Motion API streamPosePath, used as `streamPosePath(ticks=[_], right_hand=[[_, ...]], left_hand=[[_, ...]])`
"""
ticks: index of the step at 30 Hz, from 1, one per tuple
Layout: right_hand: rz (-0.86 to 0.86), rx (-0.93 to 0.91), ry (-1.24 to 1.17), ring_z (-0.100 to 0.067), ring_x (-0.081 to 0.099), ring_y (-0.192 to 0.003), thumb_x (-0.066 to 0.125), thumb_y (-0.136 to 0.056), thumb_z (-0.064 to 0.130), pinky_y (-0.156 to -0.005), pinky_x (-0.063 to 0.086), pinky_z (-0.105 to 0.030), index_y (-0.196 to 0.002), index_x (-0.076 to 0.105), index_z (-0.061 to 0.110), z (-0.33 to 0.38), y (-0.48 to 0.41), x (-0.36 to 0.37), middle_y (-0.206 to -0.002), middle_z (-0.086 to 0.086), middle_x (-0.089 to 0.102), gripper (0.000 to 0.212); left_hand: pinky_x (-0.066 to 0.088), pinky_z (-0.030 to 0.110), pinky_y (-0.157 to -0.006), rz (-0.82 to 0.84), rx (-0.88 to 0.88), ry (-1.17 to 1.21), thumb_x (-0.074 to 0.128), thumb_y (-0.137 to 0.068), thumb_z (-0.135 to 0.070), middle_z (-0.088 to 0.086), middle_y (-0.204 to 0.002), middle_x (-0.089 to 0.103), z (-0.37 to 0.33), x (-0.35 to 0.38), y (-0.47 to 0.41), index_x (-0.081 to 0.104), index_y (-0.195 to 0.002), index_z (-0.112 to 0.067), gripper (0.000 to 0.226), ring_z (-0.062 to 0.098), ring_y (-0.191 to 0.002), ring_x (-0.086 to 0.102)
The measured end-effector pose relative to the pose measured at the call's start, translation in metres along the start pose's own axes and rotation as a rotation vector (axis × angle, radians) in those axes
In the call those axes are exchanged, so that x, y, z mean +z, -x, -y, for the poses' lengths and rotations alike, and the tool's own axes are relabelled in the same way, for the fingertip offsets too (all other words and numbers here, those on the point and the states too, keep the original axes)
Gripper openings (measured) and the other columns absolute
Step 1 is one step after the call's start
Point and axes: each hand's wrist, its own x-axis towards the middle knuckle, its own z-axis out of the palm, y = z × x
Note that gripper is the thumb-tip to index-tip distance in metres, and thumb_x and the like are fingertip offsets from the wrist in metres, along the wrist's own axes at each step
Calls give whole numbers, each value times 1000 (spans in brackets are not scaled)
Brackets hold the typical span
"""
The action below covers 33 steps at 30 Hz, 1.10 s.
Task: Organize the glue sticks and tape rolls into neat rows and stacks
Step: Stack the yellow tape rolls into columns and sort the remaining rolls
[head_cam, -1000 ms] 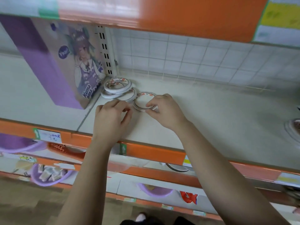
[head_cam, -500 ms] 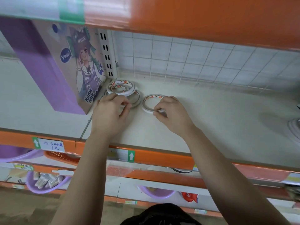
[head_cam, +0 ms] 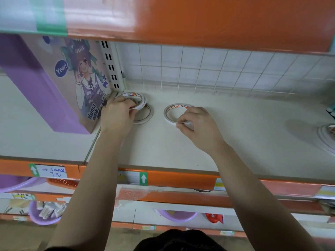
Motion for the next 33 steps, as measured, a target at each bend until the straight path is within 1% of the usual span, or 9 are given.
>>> streamPosePath(ticks=[3, 6, 12, 15, 17, 21, 25, 29, 33], right_hand=[[-37, 7, -5, -26, 57, -101, 69, -86, 22, -85, 49, -38, -91, 73, 12, -8, 6, -8, -96, 1, 65, 12], [-72, 22, -13, -27, 58, -99, 65, -84, 25, -85, 49, -38, -90, 73, 12, -18, 15, -20, -94, 1, 65, 16], [-194, 25, -16, -24, 59, -95, 70, -84, 17, -86, 45, -29, -86, 73, 15, -53, 40, -60, -88, 4, 65, 4], [-242, 44, 15, -25, 59, -93, 71, -83, 15, -86, 43, -26, -85, 73, 14, -76, 59, -89, -87, 2, 66, 3], [-275, 60, 41, -25, 59, -93, 71, -83, 14, -85, 42, -25, -85, 73, 14, -93, 74, -110, -87, 2, 67, 3], [-298, 81, 87, -28, 58, -94, 69, -83, 15, -83, 41, -26, -86, 73, 10, -131, 108, -154, -87, -2, 67, 8], [-322, 115, 137, -32, 59, -94, 67, -83, 17, -83, 39, -26, -87, 73, 8, -172, 139, -196, -89, -5, 68, 12], [-337, 120, 159, -33, 61, -92, 67, -81, 18, -82, 46, -35, -86, 73, 8, -213, 164, -225, -91, -5, 68, 13], [-313, 123, 160, -32, 60, -95, 69, -81, 13, -81, 43, -26, -88, 73, 8, -243, 185, -246, -93, -5, 67, 9]], left_hand=[[49, 45, -76, -13, 33, 71, 72, -83, -7, 17, -102, 64, -3, -2, 1, 74, -99, -2, 18, 39, -96, 58], [48, 41, -77, -48, 29, 154, 74, -80, -5, 15, -100, 63, -15, -5, 3, 75, -99, -5, 19, 35, -95, 58], [48, 40, -70, -46, 179, 219, 75, -80, -8, 11, -88, 63, -77, 1, 11, 75, -90, -7, 9, 33, -83, 61], [51, 46, -72, -54, 254, 285, 75, -80, -7, 10, -85, 65, -119, 12, 22, 75, -91, -8, 11, 36, -86, 61], [51, 45, -74, -51, 286, 318, 74, -80, -7, 9, -85, 67, -153, 21, 29, 75, -92, -10, 13, 36, -89, 60], [50, 39, -69, -43, 338, 370, 74, -79, -5, 5, -83, 67, -225, 39, 45, 76, -92, -11, 14, 34, -84, 59], [53, 42, -66, -54, 388, 400, 71, -79, -10, 2, -84, 66, -289, 54, 61, 75, -92, -13, 13, 33, -83, 58], [54, 45, -65, -39, 385, 418, 64, -80, -19, 0, -87, 66, -338, 69, 73, 75, -94, -15, 18, 31, -86, 59], [54, 45, -61, -52, 360, 387, 69, -79, -16, 0, -87, 67, -373, 82, 82, 76, -93, -15, 16, 32, -85, 60]])
